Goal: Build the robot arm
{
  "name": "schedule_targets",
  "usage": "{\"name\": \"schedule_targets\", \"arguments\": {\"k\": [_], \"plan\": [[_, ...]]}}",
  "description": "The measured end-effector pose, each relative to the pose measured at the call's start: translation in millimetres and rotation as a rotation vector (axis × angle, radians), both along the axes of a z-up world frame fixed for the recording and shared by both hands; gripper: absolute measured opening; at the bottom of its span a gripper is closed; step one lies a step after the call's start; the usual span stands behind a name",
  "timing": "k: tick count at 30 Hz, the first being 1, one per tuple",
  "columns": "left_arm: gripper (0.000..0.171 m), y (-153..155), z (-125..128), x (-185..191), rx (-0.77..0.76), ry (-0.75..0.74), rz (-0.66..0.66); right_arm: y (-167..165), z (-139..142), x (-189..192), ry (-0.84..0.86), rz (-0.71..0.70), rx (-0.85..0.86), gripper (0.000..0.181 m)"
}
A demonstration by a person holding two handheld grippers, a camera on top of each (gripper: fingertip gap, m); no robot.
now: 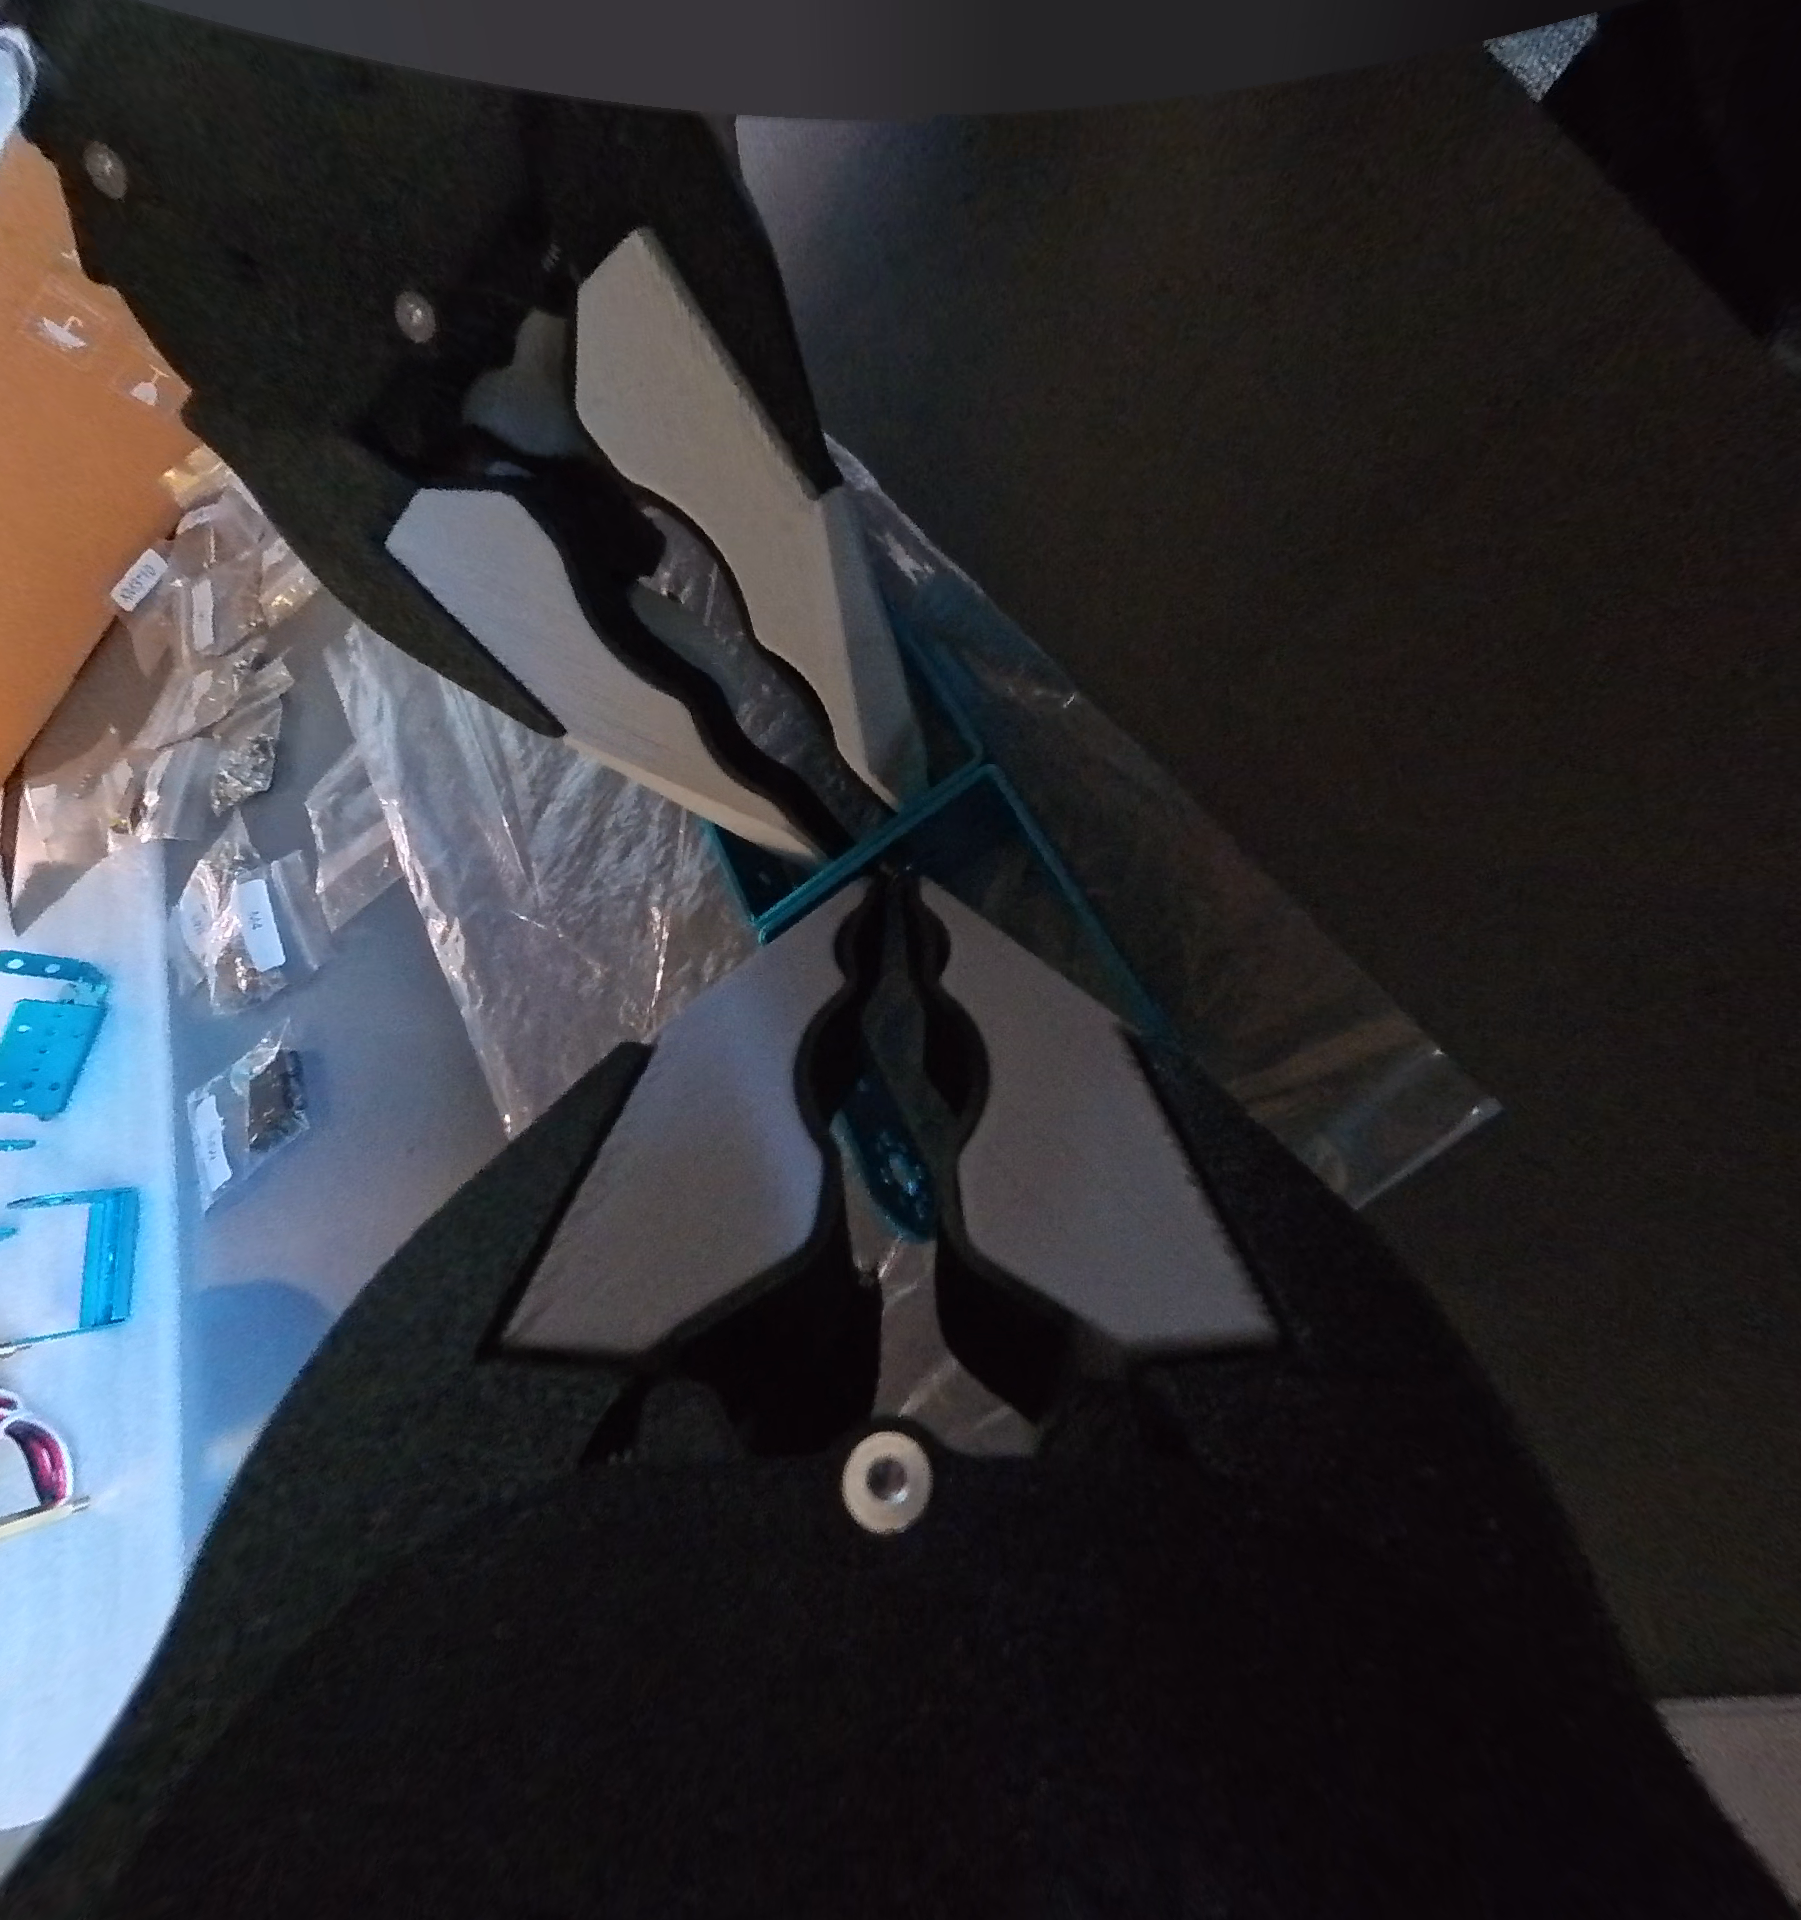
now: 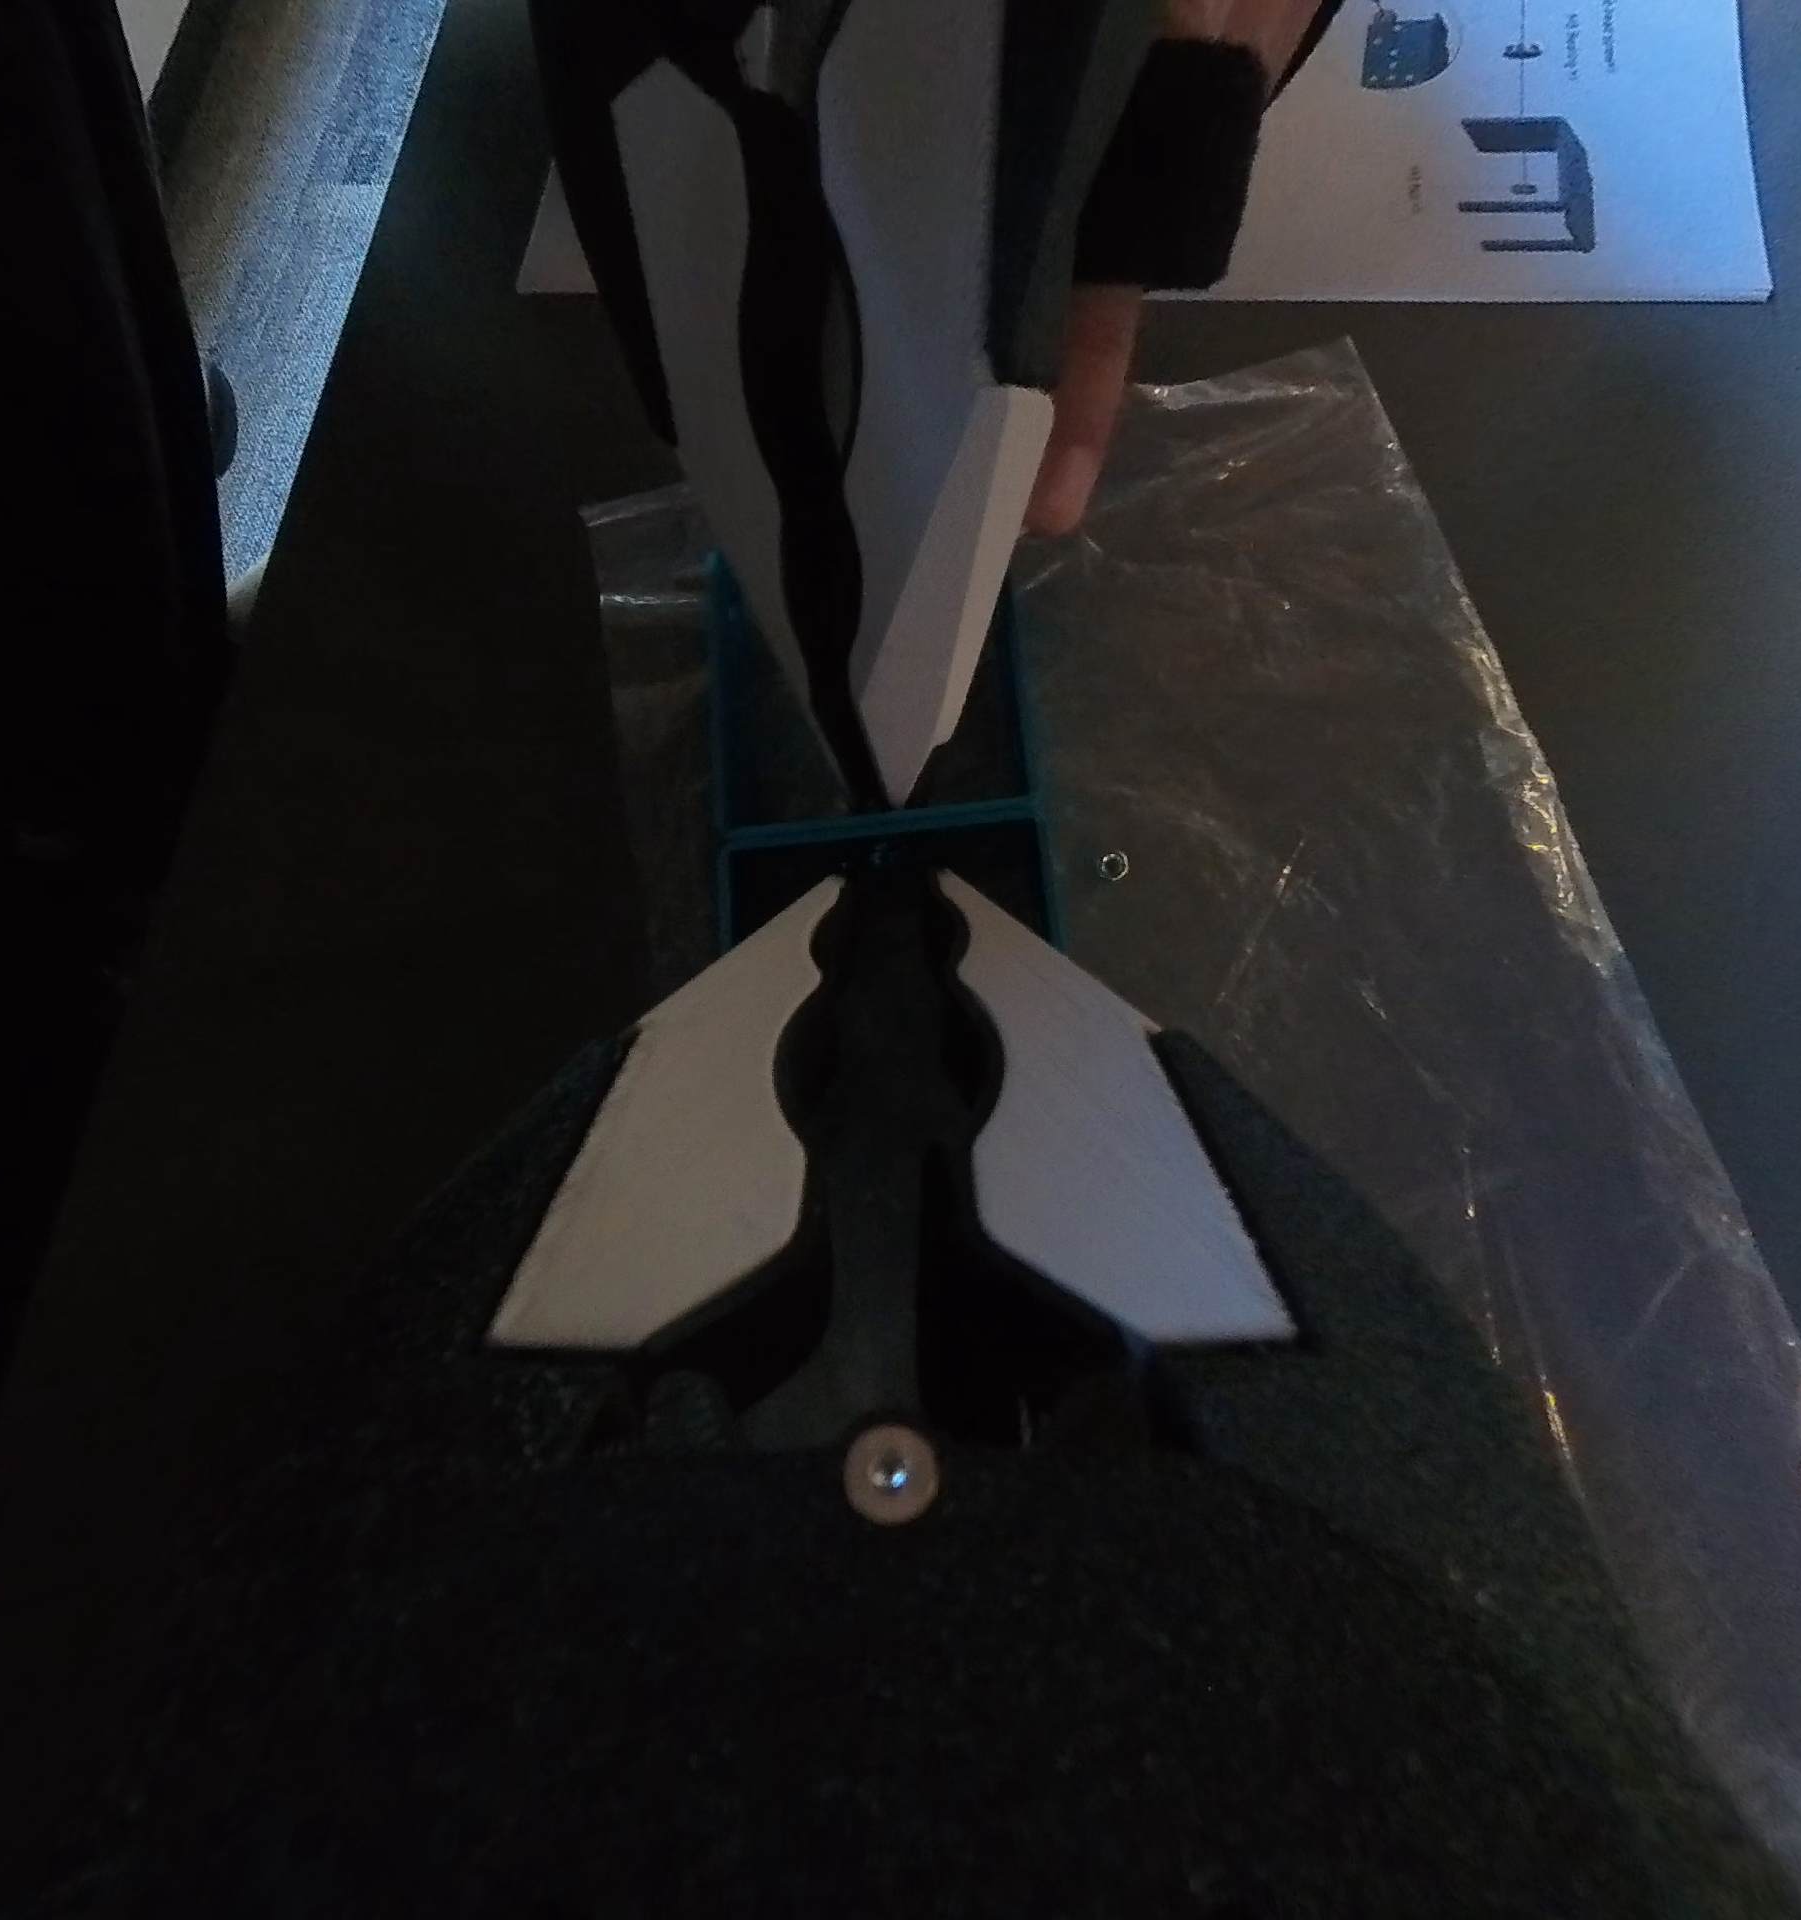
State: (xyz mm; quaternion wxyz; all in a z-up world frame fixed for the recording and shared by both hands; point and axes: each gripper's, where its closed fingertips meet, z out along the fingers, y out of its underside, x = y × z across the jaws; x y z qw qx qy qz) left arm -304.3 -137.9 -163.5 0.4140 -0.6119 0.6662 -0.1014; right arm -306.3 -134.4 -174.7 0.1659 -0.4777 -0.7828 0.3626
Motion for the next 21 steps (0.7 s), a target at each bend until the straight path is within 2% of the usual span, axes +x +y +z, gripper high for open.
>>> {"name": "schedule_targets", "arguments": {"k": [3,12,21], "plan": [[0.001,3.0,-0.3,-1.4,0.029,0.015,0.011,2.0,-0.1,-0.7,0.006,-0.011,0.011,0.010],[0.001,2.7,-0.2,-1.2,-0.049,-0.016,0.085,2.0,-0.5,-1.0,0.003,-0.012,0.014,0.010],[0.001,3.2,-0.9,-1.7,-0.013,0.033,0.099,1.3,-1.7,-0.6,-0.003,-0.009,0.017,0.010]]}}
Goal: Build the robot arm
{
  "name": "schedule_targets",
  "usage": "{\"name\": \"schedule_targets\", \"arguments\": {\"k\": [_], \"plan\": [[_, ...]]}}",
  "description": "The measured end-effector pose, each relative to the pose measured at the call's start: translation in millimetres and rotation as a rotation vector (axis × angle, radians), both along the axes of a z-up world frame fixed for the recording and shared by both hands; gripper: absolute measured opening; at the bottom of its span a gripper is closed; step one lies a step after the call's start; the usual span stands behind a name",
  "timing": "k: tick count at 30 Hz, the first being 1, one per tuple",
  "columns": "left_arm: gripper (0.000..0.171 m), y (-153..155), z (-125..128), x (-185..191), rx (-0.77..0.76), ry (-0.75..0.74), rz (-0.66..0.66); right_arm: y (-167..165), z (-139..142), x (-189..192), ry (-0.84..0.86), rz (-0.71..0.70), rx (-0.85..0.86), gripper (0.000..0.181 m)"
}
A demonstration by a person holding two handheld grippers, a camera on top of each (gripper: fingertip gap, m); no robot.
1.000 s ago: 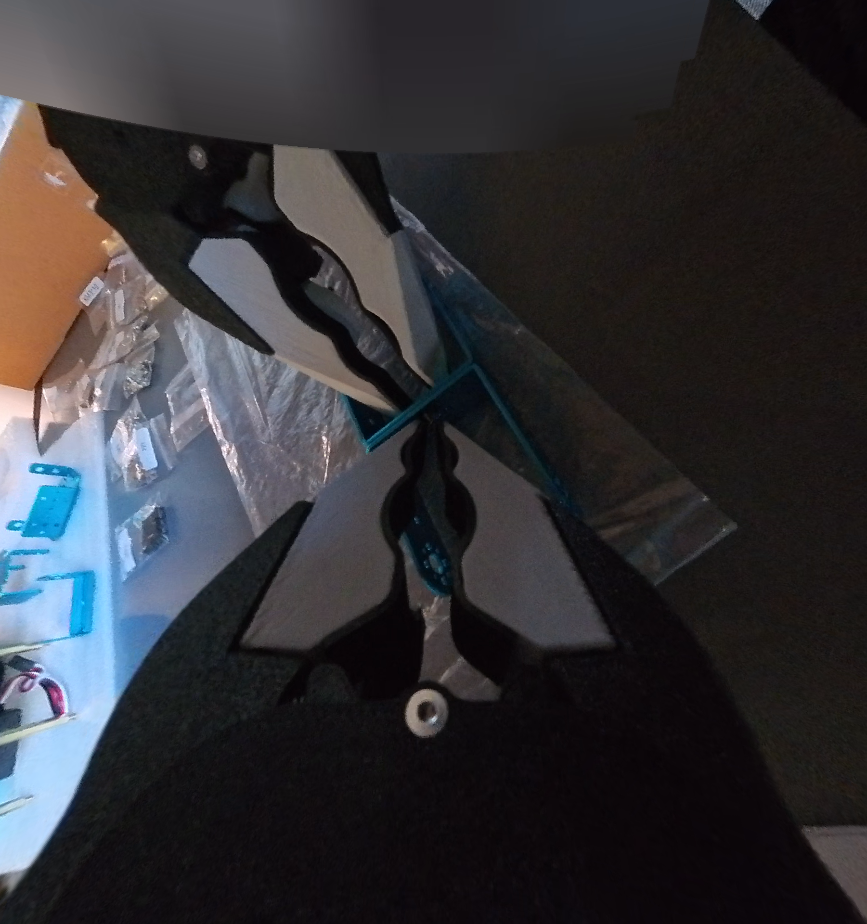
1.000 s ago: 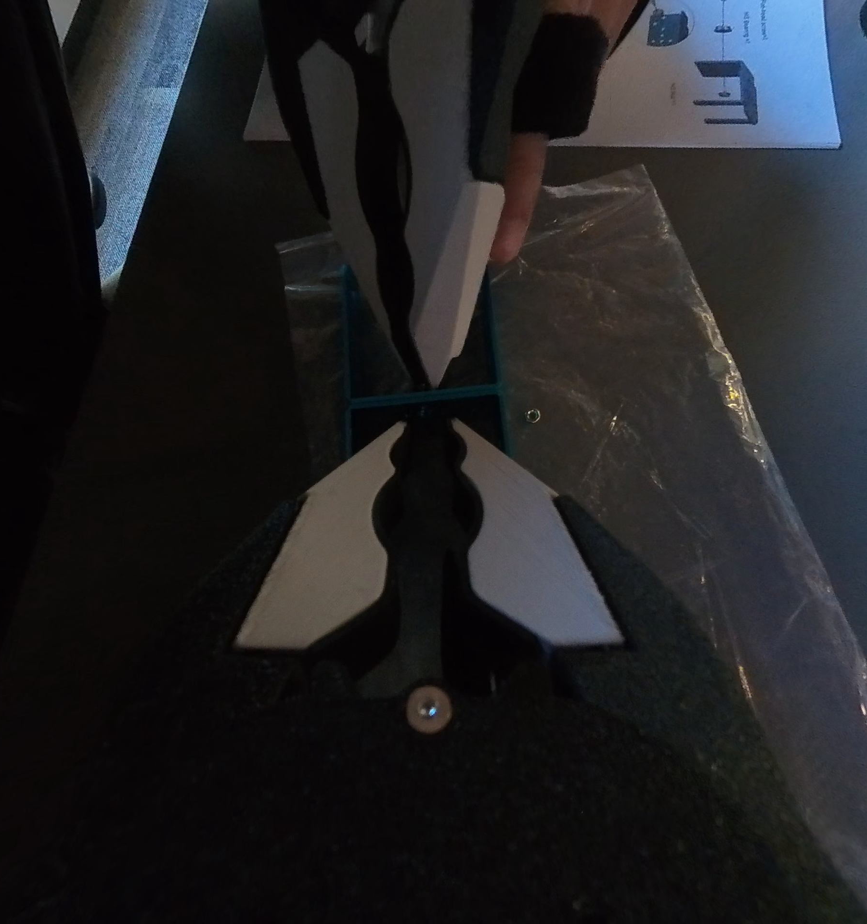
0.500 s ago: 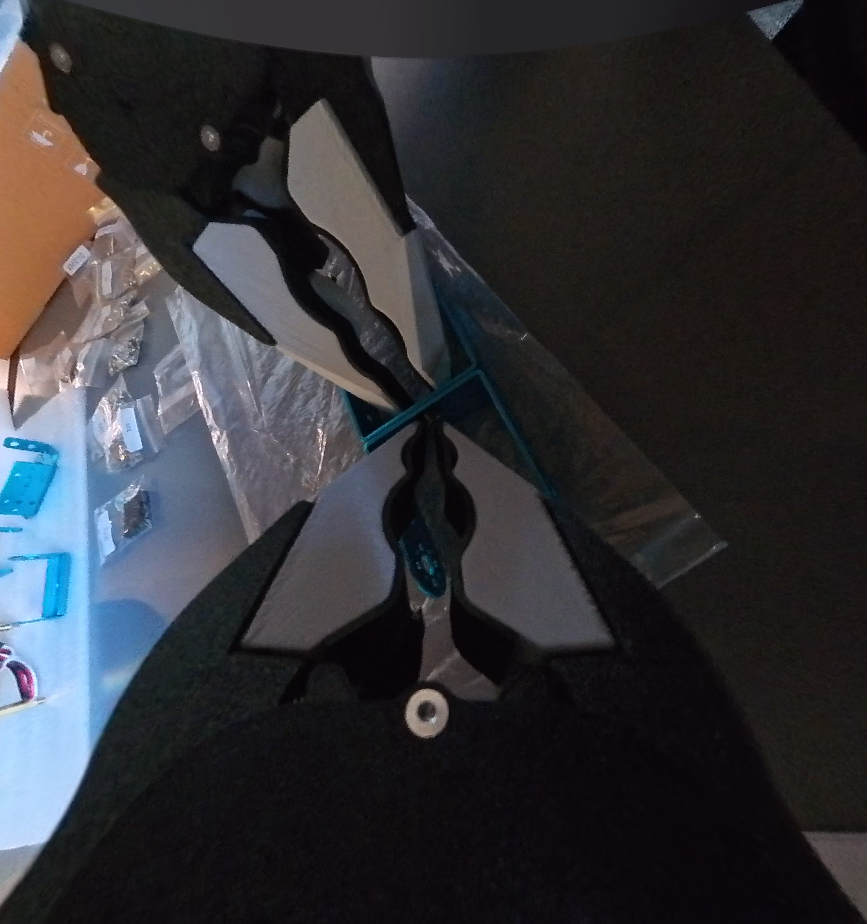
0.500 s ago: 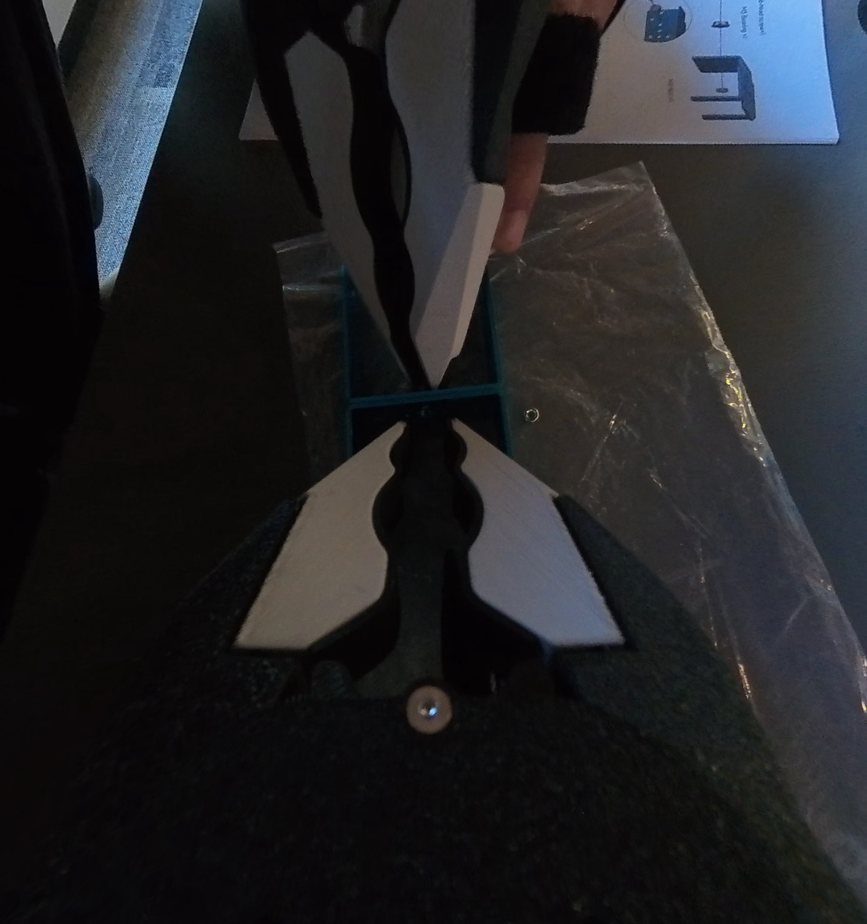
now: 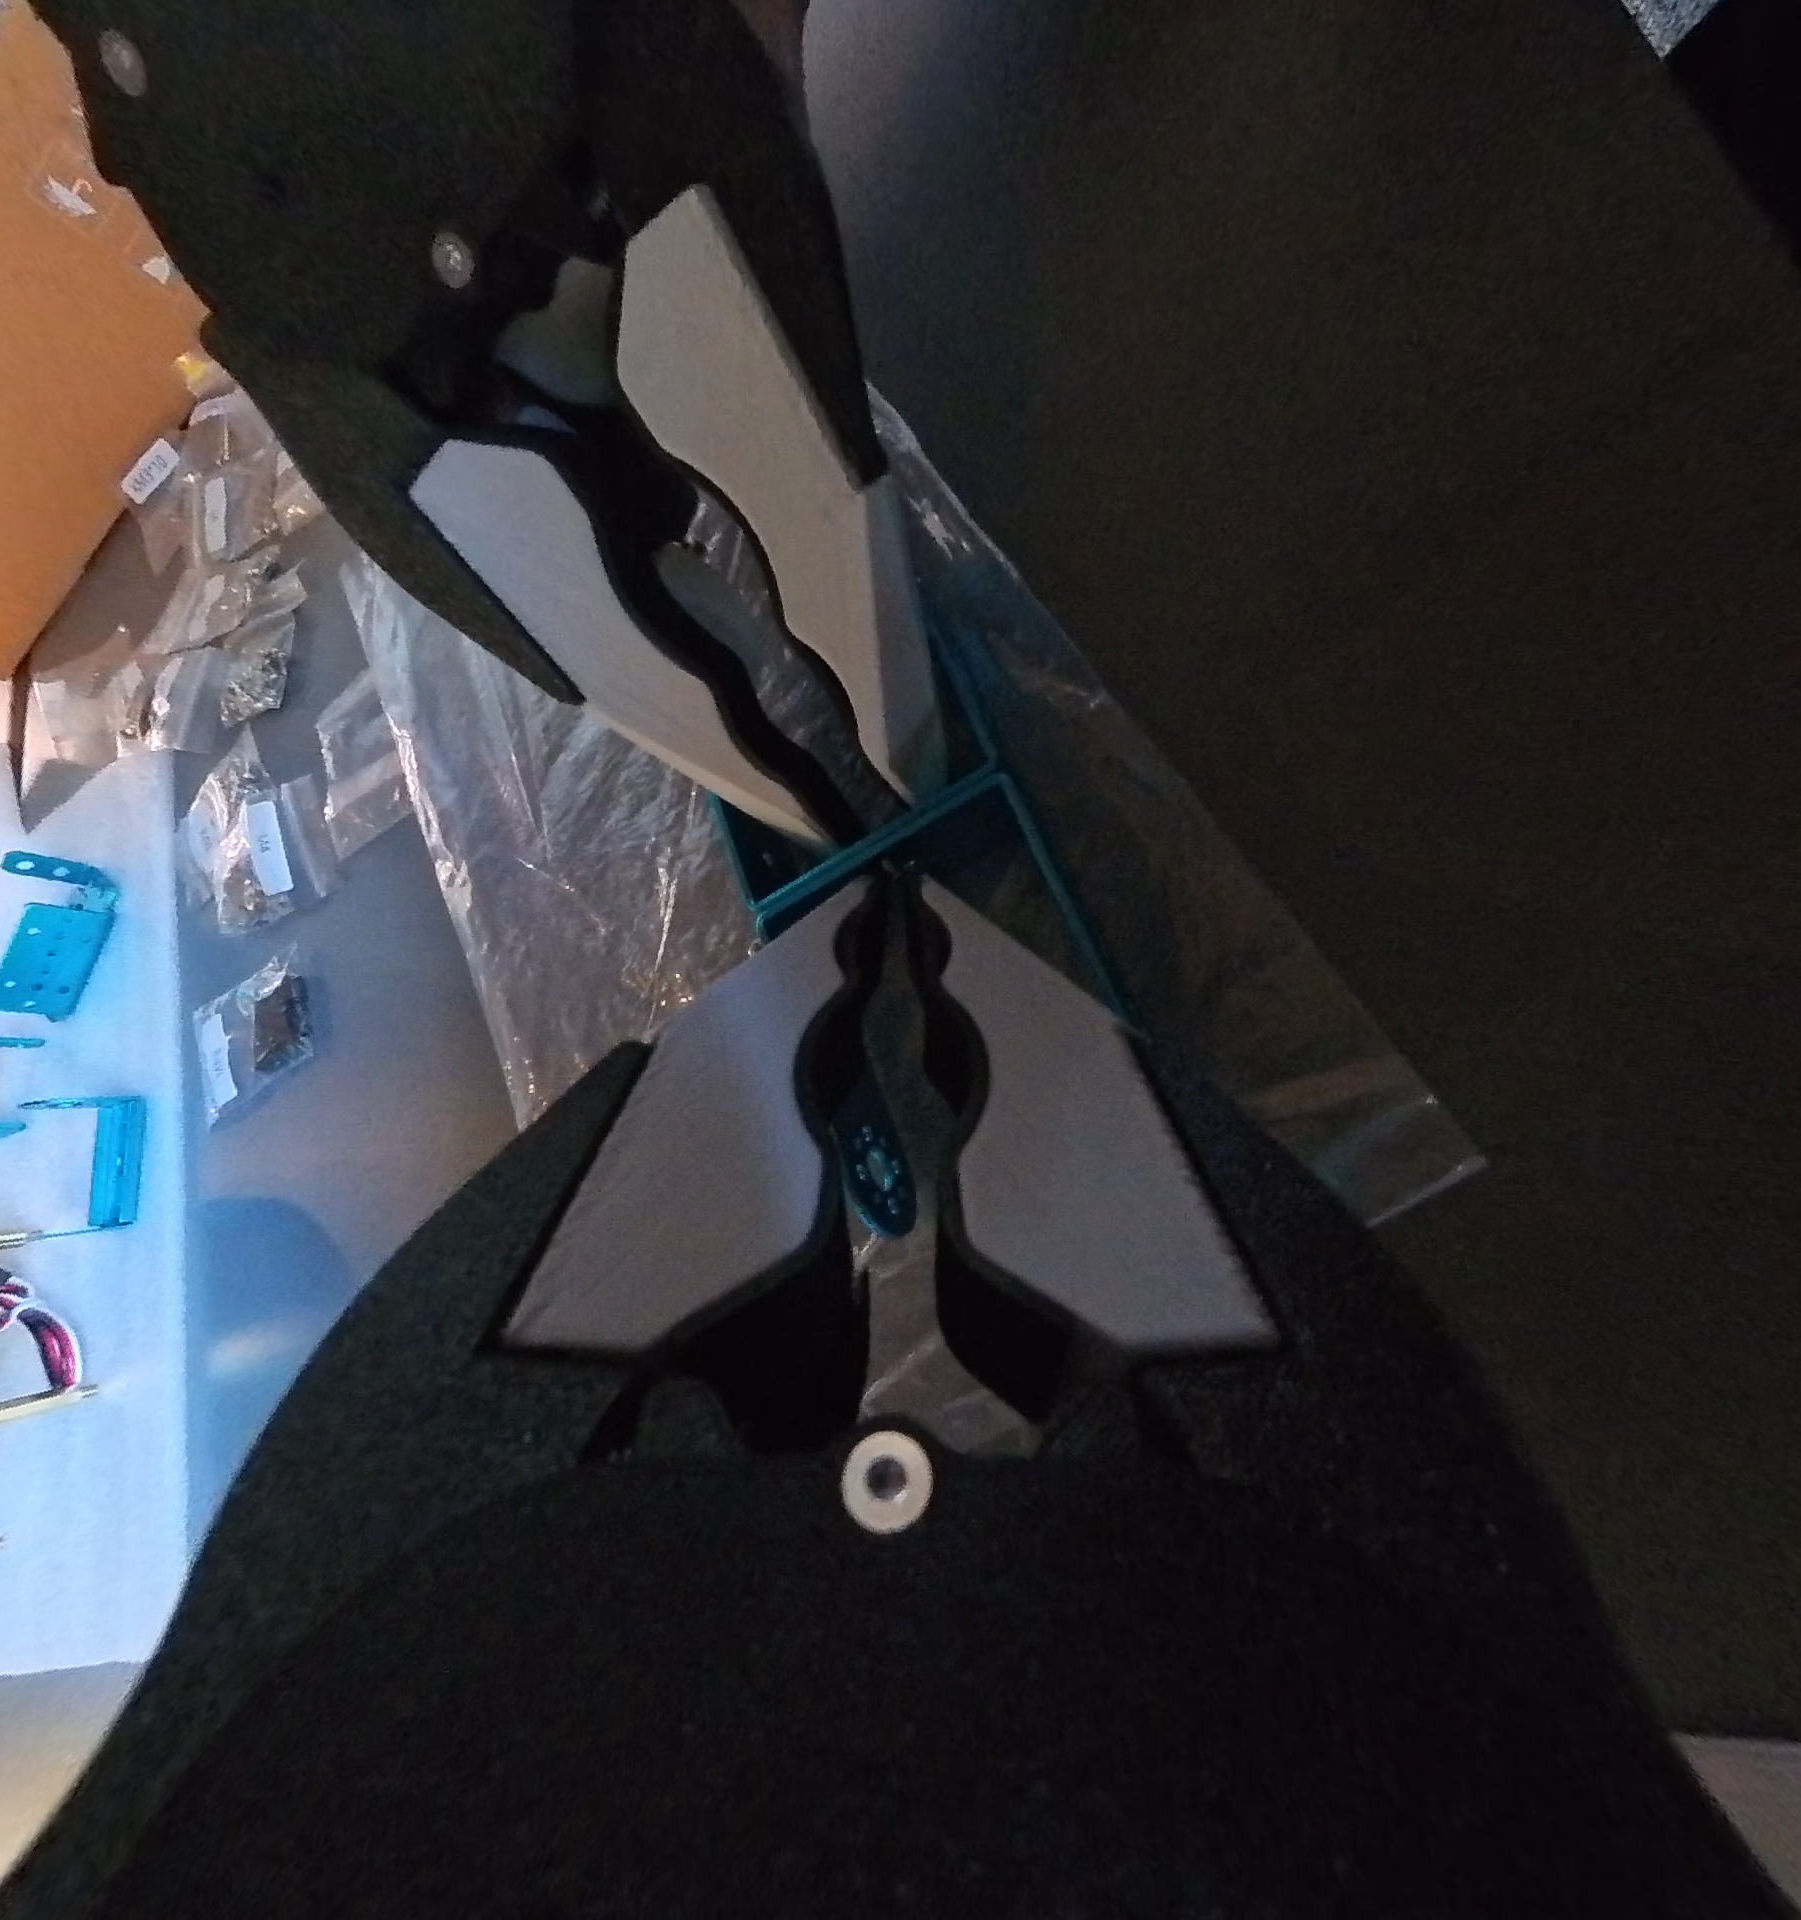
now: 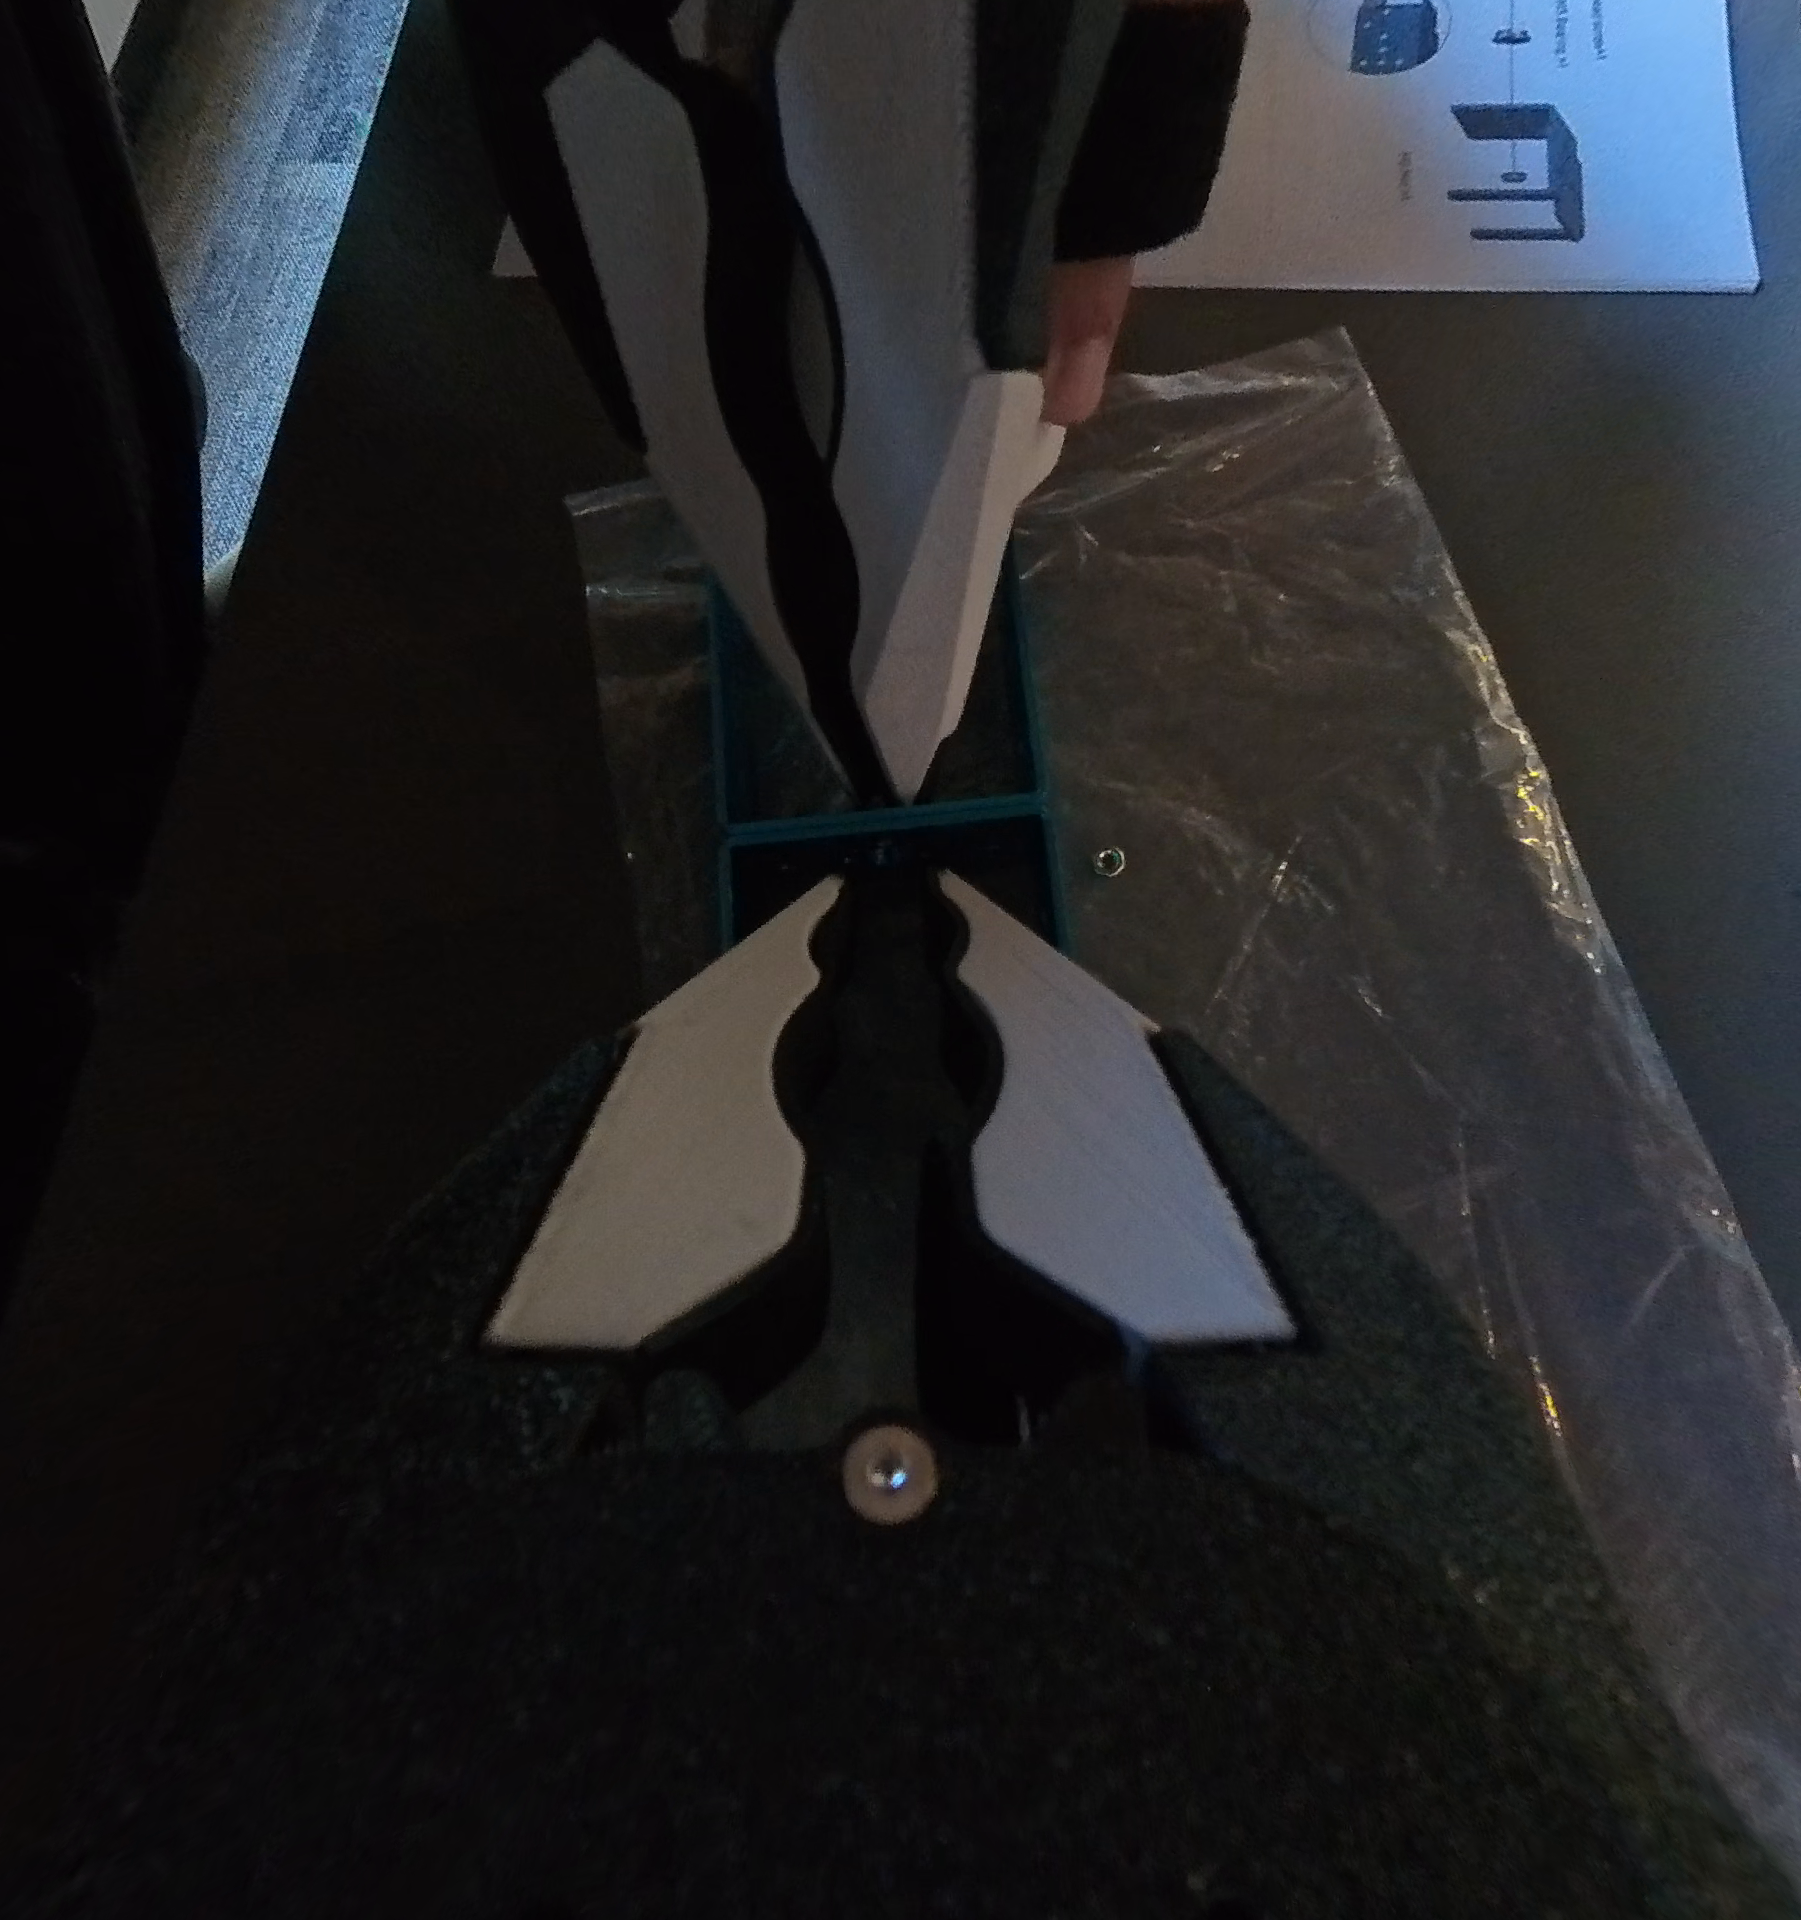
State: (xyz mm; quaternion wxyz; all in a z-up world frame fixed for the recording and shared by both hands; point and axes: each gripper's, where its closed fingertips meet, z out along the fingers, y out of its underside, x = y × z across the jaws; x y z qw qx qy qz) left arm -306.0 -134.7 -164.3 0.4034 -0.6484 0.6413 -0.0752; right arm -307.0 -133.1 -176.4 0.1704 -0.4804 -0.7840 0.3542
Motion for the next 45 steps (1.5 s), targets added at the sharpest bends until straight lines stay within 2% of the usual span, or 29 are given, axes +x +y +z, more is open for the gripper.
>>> {"name": "schedule_targets", "arguments": {"k": [27,45], "plan": [[0.000,5.2,0.3,-1.8,-0.001,-0.035,0.073,0.6,-1.1,0.0,-0.009,-0.004,-0.001,0.011],[0.000,3.0,7.5,2.2,-0.024,-0.113,0.113,2.4,12.2,0.9,0.038,-0.013,-0.016,0.013]]}}
